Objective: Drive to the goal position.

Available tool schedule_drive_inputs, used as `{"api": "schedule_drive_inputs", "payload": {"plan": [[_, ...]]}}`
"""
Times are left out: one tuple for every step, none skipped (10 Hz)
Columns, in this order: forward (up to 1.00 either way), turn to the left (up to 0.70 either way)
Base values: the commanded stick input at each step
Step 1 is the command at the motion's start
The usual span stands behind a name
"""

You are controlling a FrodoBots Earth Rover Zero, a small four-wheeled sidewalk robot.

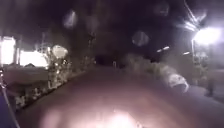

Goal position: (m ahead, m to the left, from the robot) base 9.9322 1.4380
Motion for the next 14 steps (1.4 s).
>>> {"api": "schedule_drive_inputs", "payload": {"plan": [[0.5, 0.0], [0.5, 0.0], [0.5, 0.0], [0.5, 0.0], [0.5, 0.0], [0.5, 0.0], [0.5, 0.0], [0.5, 0.0], [0.5, 0.0], [0.5, 0.0], [0.5, 0.0], [0.5, 0.0], [0.5, 0.0], [0.5, 0.0]]}}
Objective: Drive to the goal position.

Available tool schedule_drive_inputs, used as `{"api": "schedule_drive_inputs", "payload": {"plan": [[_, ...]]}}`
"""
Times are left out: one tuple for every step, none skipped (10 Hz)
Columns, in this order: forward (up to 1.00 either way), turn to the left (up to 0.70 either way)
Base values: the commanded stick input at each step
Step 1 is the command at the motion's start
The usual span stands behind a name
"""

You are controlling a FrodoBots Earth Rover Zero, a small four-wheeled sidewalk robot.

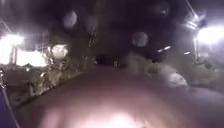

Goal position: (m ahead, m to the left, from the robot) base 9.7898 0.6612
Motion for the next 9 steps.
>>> {"api": "schedule_drive_inputs", "payload": {"plan": [[0.5, 0.0], [0.5, 0.0], [0.5, 0.0], [0.5, 0.0], [0.5, 0.0], [0.5, 0.0], [0.5, 0.0], [0.5, 0.0], [0.5, 0.0]]}}
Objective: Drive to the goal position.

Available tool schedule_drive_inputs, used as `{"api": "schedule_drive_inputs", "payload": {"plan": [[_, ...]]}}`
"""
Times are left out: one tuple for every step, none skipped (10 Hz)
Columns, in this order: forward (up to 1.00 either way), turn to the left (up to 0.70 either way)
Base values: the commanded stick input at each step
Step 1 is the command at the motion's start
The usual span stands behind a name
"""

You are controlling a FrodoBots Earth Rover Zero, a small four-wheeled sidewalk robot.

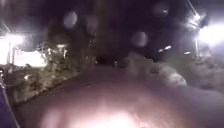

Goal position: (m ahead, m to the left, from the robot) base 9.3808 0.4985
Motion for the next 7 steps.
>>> {"api": "schedule_drive_inputs", "payload": {"plan": [[0.5, 0.0], [0.5, 0.0], [0.5, 0.0], [0.5, 0.0], [0.5, 0.0], [0.5, 0.0], [0.5, 0.0]]}}
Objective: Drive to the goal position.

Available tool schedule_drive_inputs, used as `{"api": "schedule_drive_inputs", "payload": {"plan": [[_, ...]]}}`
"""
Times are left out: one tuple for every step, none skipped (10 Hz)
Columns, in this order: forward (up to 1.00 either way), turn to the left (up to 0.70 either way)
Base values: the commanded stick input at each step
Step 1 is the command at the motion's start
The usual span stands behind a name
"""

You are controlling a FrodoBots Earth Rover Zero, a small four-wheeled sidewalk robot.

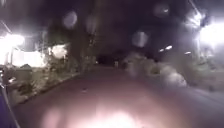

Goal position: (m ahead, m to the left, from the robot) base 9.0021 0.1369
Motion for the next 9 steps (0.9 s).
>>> {"api": "schedule_drive_inputs", "payload": {"plan": [[0.5, 0.0], [0.5, 0.0], [0.5, 0.0], [0.5, 0.0], [0.5, 0.0], [0.5, 0.0], [0.5, 0.0], [0.5, 0.0], [0.5, 0.0]]}}
